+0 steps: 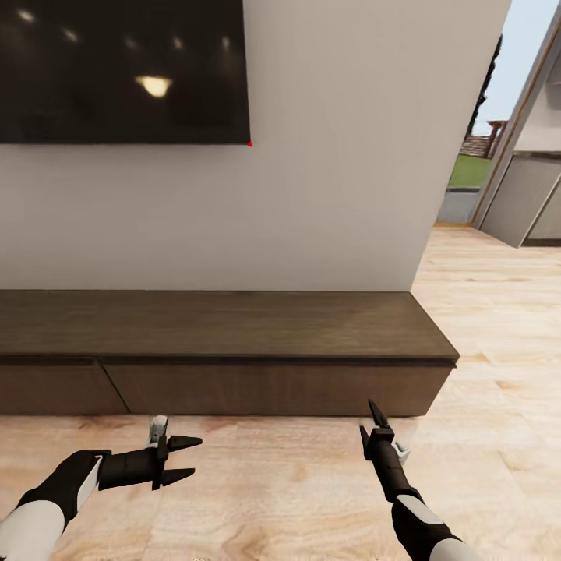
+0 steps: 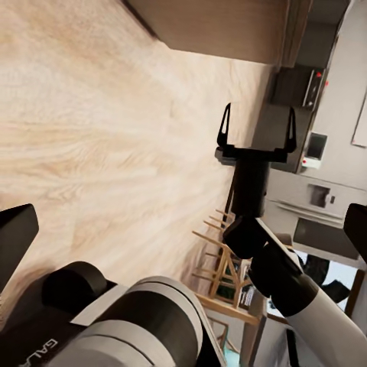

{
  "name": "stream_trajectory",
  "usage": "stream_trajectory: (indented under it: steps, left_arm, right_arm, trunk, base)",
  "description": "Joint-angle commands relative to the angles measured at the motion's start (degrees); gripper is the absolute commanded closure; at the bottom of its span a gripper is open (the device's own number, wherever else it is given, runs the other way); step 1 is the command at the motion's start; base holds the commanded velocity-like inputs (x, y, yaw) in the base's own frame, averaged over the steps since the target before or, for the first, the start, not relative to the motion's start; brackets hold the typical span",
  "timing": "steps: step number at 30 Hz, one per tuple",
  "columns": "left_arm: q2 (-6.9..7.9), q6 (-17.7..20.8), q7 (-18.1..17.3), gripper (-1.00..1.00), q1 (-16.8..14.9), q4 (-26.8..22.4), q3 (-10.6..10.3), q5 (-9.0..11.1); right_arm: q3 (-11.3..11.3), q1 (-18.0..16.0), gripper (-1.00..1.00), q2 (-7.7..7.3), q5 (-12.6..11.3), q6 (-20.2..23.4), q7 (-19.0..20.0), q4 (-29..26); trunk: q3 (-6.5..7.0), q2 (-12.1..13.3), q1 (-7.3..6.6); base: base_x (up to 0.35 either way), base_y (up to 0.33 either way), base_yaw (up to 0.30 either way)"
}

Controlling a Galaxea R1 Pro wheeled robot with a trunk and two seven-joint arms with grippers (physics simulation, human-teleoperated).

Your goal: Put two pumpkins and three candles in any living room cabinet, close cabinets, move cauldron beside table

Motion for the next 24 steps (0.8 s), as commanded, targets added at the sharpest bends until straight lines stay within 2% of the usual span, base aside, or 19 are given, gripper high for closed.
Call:
stream_trajectory:
  steps: [1,4,8,13,15,18,24]
  left_arm:
    - [0.0,0.0,0.0,-1.0,0.0,0.0,0.0,0.0]
    - [0.0,0.0,0.0,-1.0,0.0,0.0,0.0,0.0]
    - [-0.03,0.0,0.0,-1.0,0.0,0.0,0.0,0.0]
    - [-0.09,0.0,0.1,-1.0,0.0,0.0,0.0,0.0]
    - [-0.03,0.0,0.0,-1.0,0.0,0.0,0.0,0.0]
    - [0.05,0.0,0.0,-1.0,0.0,0.0,0.0,0.0]
    - [0.06,0.0,0.0,-1.0,0.0,0.0,0.0,0.0]
  right_arm:
    - [0.0,0.0,-1.0,0.01,0.0,0.0,0.0,0.0]
    - [0.0,0.0,-1.0,0.02,0.0,-0.6,-0.1,0.0]
    - [0.0,0.0,-1.0,0.26,0.0,-3.7,-0.1,0.0]
    - [-0.1,0.0,-1.0,0.62,-0.1,-5.4,-0.2,0.0]
    - [-1.6,0.0,-1.0,0.74,-0.1,-5.5,-0.4,0.0]
    - [-2.4,0.0,-1.0,0.77,0.0,-5.5,-0.5,-0.1]
    - [-2.5,0.0,-1.0,0.19,0.3,-4.8,0.2,0.0]
  trunk:
    - [-0.23,0.0,0.02]
    - [-0.89,-0.1,0.1]
    - [-1.78,-0.1,0.2]
    - [-1.78,-0.1,0.2]
    - [-1.78,-0.1,0.2]
    - [-1.78,-0.1,0.2]
    - [-1.78,-0.1,0.2]
  base:
    - [0.0,0.0,0.0]
    - [0.0,0.0,0.0]
    - [0.0,0.0,0.0]
    - [0.0,0.0,0.0]
    - [0.0,0.0,0.0]
    - [0.0,0.0,0.0]
    - [0.02,0.0,0.0]
